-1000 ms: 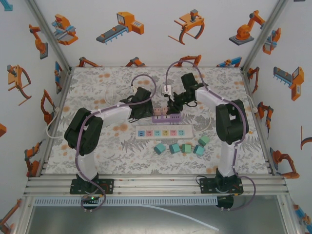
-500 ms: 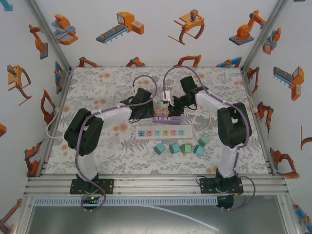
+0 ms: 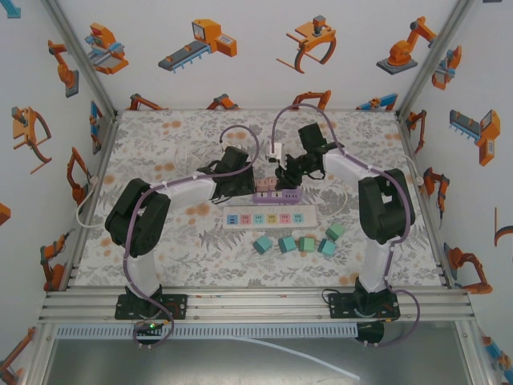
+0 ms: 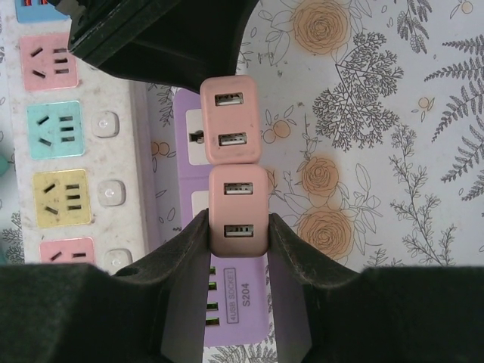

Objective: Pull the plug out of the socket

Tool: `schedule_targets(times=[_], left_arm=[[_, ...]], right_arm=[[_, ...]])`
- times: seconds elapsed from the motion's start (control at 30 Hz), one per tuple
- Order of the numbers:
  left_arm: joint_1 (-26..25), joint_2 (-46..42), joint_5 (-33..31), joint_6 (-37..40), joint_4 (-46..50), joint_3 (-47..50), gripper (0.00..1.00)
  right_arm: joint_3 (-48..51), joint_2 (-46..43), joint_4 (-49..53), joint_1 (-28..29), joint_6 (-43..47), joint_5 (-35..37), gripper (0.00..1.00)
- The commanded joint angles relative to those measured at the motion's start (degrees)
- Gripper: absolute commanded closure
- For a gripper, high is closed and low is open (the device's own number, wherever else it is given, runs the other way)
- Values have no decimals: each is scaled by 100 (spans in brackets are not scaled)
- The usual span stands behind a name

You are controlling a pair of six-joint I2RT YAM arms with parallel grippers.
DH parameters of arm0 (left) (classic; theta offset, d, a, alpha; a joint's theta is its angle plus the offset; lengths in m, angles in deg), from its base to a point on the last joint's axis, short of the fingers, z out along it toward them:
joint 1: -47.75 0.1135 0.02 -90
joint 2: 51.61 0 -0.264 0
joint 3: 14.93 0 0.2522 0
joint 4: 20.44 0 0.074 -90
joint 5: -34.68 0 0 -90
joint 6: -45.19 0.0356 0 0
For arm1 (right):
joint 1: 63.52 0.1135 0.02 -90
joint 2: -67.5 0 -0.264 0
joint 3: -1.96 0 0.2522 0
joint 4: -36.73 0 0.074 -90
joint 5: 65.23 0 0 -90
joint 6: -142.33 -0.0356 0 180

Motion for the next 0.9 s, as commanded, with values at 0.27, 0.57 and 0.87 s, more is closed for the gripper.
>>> schedule_targets(times=[0.27, 0.57, 0.87], left_arm=[[-174, 629, -75, 347, 1575, 554, 42], [-172, -297, 265, 374, 1142, 680, 41], [-174, -1467, 603, 679, 558, 765, 37]], right_arm=[[624, -871, -1134, -60, -195, -466, 91], [1451, -1907, -2461, -108, -1825, 70, 91], [2521, -3489, -3734, -131, -5668, 2017, 92]])
